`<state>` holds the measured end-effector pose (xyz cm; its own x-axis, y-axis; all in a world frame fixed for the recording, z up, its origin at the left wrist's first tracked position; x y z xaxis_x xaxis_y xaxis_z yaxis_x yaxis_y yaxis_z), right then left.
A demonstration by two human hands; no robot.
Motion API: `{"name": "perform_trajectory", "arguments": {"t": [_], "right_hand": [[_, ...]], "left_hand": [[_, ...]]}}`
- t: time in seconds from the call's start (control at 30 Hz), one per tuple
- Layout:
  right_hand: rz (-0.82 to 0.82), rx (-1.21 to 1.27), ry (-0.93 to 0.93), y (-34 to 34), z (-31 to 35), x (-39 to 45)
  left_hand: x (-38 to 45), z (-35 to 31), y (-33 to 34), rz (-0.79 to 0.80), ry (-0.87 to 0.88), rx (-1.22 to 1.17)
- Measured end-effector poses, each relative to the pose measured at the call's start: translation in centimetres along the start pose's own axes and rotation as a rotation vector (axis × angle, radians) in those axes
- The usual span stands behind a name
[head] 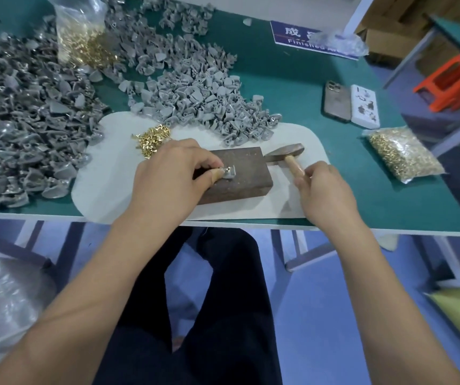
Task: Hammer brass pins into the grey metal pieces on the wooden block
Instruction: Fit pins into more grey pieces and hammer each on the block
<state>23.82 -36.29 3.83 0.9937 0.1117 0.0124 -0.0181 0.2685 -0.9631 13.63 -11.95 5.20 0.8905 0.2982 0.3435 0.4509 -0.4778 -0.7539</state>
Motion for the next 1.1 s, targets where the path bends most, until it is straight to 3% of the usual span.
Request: {"name": "perform_trajectory", "arguments": {"t": [0.13,0.23,0.4,0.5,0.6,0.73,0.9,1.0,1.1], "right_hand": [[-0.068,0.274,-0.092,-2.6,0.0,-0.4],[0.006,0.562,-0.182,-4.2,2.1,-2.3],[0.091,0.390,-0.298,-3.7,4.5,-5.2],[0.040,0.308,-0.330,-4.0,5.1,-5.7],[-0.025,0.329,-0.327,-4.2,5.7,-6.1],[0.073,0.251,-0.325,-3.5,6.3,-6.6],[-0.080,0.307,-0.314,-4.9,6.2,-6.3],[0.040,0.221,-0.328,-3.9,6.6,-6.8],[-0.032,0.214,-0.328,-4.8,6.1,-6.3]], "left_hand": [[0.2,0.1,-0.2,-0.007,-0.004,-0.014],[0.4,0.0,-0.3,0.002,0.008,-0.023],[0.4,0.0,-0.3,-0.001,0.029,-0.032],[0.4,0.0,-0.3,-0.014,0.036,-0.034],[0.4,0.0,-0.2,-0.019,0.037,-0.032],[0.4,0.1,-0.2,-0.024,0.028,-0.045],[0.4,0.2,-0.1,-0.032,0.031,-0.064],[0.4,0.1,-0.1,-0.031,0.036,-0.060],[0.5,0.2,-0.1,-0.020,0.036,-0.061]]}}
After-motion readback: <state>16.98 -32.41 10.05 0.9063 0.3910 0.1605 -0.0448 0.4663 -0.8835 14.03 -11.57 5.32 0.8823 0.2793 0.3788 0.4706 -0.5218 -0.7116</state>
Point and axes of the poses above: each hand's wrist, its own x-axis towards the middle knuckle, its own y-axis out of the palm, z = x × y, the point moved 4 cm from there along x, towards the middle knuckle, and after that the axes turned 4 degrees about -z, right-handed, at the moved point
